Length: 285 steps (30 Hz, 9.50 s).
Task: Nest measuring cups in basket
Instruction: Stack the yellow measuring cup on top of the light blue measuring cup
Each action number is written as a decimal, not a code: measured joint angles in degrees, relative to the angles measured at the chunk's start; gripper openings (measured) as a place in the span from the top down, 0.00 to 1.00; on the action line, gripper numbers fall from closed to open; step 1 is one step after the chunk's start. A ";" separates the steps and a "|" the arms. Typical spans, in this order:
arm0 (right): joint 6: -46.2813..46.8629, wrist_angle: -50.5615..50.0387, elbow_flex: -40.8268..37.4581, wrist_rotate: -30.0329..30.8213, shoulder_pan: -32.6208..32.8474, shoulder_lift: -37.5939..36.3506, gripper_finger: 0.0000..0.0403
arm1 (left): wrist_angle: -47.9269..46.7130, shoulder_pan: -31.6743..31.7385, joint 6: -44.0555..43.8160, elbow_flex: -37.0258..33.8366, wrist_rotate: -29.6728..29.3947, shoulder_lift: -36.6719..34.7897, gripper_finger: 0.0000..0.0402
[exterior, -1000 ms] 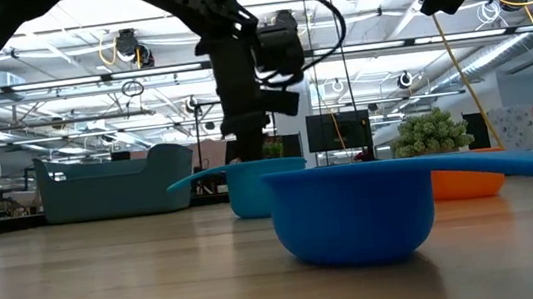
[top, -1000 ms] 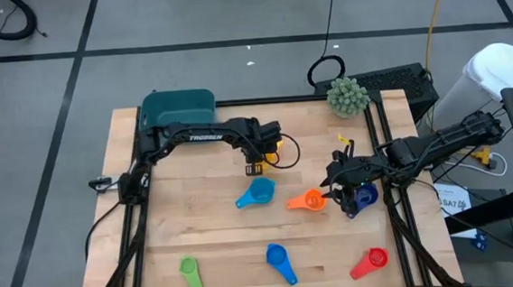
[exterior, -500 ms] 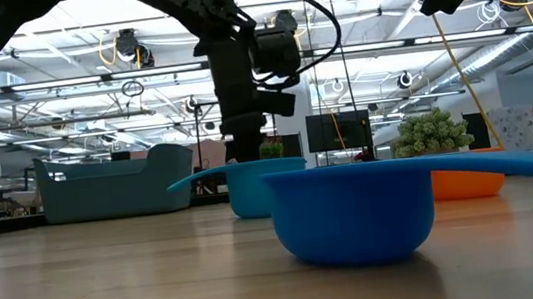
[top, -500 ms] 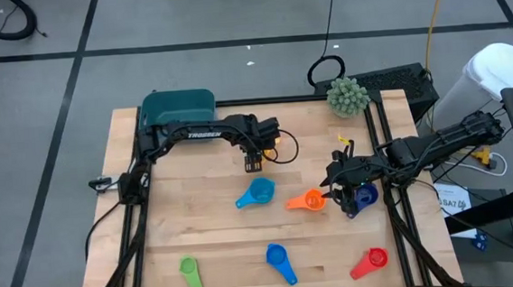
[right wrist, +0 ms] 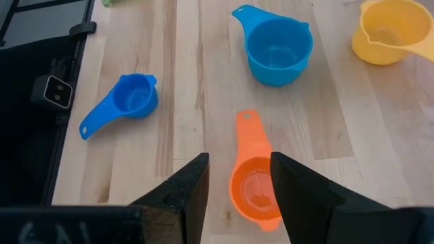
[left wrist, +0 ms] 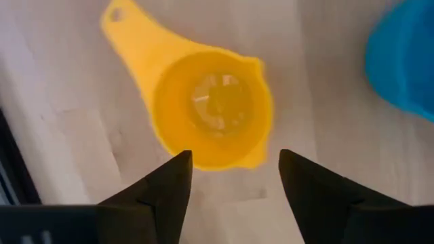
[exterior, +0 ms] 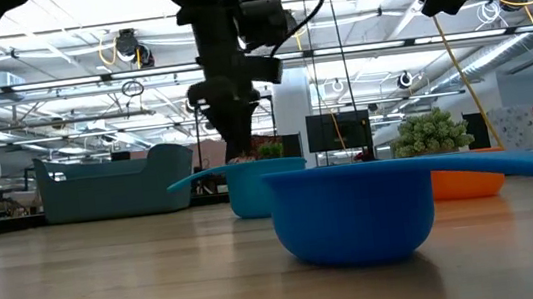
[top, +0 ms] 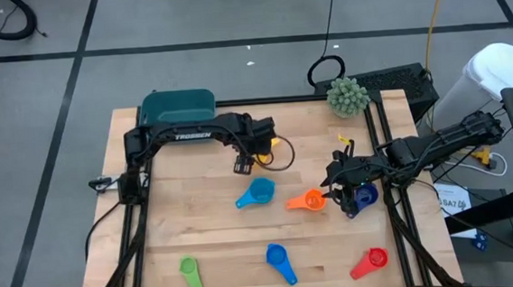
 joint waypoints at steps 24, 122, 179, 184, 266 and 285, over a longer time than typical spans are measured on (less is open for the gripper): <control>0.24 -0.04 0.00 -0.17 0.00 0.00 0.63 | 0.00 -1.42 1.52 0.02 2.55 3.25 0.55; 43.67 84.06 -29.14 -6.32 -20.37 6.67 0.70 | 15.81 -22.42 9.19 -8.07 -5.71 -14.41 0.98; 49.18 86.60 -29.18 -13.32 -18.89 8.92 0.69 | 16.96 -22.29 10.48 -8.07 -6.31 -14.41 0.97; 47.70 92.11 -29.18 -13.75 -17.94 12.60 0.89 | 17.08 -22.43 10.05 -8.09 -6.08 -14.35 0.98; -24.68 93.88 -29.22 12.20 -12.92 -2.87 1.00 | 29.64 -21.28 -33.40 0.81 -41.21 -16.94 0.45; -47.93 103.61 -29.22 19.71 -2.78 -6.34 1.00 | 55.86 -19.52 -34.43 -0.61 -35.34 -16.73 0.43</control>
